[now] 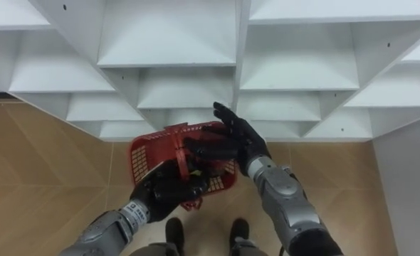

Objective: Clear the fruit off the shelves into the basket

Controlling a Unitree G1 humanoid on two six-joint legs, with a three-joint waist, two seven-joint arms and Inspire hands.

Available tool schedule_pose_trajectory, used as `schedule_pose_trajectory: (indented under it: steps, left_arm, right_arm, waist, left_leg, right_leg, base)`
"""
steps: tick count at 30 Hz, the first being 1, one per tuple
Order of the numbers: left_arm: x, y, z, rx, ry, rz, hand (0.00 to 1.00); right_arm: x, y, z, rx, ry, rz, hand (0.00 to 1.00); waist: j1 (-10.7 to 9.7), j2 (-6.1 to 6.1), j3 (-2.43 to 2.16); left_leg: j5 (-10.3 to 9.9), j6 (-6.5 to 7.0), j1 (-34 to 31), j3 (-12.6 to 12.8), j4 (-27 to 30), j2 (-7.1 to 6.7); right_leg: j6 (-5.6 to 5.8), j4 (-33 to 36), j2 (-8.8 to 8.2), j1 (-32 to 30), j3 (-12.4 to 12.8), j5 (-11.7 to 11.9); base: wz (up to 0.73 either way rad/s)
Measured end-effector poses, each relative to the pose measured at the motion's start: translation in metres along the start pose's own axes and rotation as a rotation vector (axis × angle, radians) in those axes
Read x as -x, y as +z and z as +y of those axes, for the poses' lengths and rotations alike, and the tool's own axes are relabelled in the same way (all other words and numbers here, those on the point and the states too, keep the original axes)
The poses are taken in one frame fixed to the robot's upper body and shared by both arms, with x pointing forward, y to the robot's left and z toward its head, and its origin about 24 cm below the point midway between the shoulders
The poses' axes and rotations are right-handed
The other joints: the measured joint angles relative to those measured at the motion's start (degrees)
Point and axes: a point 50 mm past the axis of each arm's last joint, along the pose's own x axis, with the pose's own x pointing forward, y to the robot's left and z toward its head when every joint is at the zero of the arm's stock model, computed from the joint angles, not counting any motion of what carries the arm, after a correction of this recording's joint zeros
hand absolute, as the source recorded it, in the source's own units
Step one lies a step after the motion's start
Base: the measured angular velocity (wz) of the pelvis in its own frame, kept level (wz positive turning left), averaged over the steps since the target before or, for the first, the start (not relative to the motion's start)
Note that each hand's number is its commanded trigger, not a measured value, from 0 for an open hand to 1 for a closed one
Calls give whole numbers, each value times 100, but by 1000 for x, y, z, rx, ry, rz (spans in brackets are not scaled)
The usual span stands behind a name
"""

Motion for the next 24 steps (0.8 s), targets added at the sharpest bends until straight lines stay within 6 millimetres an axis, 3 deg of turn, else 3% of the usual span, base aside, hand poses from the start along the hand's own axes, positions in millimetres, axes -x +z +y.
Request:
schedule_pose_trajectory:
  steps: [24]
  left_arm:
    - [-1,-1,-1,-2,5,4,100]
  right_arm:
    - [3,-11,5,-28,0,13,0]
  waist:
    - [10,44,-21]
  left_leg:
    - [-2,-2,8,6,0,10]
  right_leg:
    - [-6,3,55,2,21,13]
  base:
    - [0]
